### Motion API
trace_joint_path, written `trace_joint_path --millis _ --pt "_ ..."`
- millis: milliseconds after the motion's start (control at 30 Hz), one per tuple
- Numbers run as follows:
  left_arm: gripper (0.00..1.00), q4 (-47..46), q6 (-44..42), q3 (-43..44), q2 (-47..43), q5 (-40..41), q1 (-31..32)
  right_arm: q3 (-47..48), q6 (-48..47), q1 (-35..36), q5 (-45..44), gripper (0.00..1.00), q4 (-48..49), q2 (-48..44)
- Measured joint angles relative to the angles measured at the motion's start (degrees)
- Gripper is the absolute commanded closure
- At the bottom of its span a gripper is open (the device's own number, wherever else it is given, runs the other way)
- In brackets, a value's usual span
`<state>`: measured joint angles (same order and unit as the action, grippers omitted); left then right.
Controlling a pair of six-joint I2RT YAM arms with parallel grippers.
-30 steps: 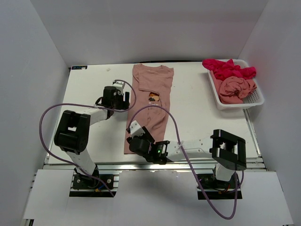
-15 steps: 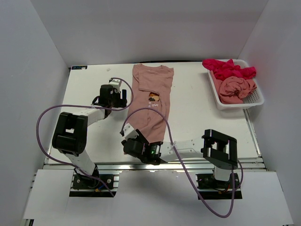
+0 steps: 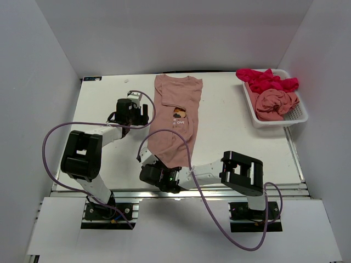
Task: Fold and stack the t-shirts
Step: Rotate the tshirt 90 degrees
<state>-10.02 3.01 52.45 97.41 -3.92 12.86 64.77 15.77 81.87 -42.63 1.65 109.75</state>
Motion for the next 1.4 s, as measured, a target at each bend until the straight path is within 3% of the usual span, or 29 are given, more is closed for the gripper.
trace_joint_path --millis 200,267,300,633,867,900,967,1033,1133,1400 --pt "0.15 -0.37 -0.02 -0.35 -0.02 -0.35 0.00 0.00 -0.22 -0.15 -2.38 0.74 0.55 0.44" --pt "0.15 -0.52 -0.04 -0.37 -0.02 -0.50 0.00 -0.02 -0.44 -0.31 -3.21 0.98 1.05 0.44" --pt "0.15 -0.57 -0.04 -0.37 -0.02 -0.59 0.00 -0.02 -0.74 -0.39 -3.56 1.00 1.33 0.44" --pt "0.15 -0.50 0.02 -0.37 0.00 -1.75 0.00 -2.25 -0.79 -0.63 -6.14 1.00 2.73 -0.83" --pt "0.15 0.20 -0.17 -0.48 -0.07 -1.88 0.00 -8.26 -1.05 -0.81 -12.07 1.00 0.22 -12.94" --pt "0.15 0.20 -0.22 -0.61 -0.15 -1.86 0.00 -8.48 -1.09 -0.81 -12.48 0.93 0.11 -15.15" --pt "0.15 0.15 -0.26 -1.14 -0.66 -1.81 0.00 -8.81 -1.20 -0.92 -12.72 0.65 0.33 -17.73" --pt "0.15 0.15 -0.26 -1.46 -0.98 -1.70 0.00 -8.85 -1.77 -1.07 -12.35 0.44 0.94 -18.51" --pt "0.14 0.09 -0.26 -1.51 -0.98 -1.51 0.00 -8.61 -2.54 -1.11 -10.62 0.36 1.18 -16.39" --pt "0.14 -1.64 1.57 -0.55 0.94 -5.09 -5.18 -6.67 -3.37 -1.18 -4.31 0.36 1.16 -10.21"
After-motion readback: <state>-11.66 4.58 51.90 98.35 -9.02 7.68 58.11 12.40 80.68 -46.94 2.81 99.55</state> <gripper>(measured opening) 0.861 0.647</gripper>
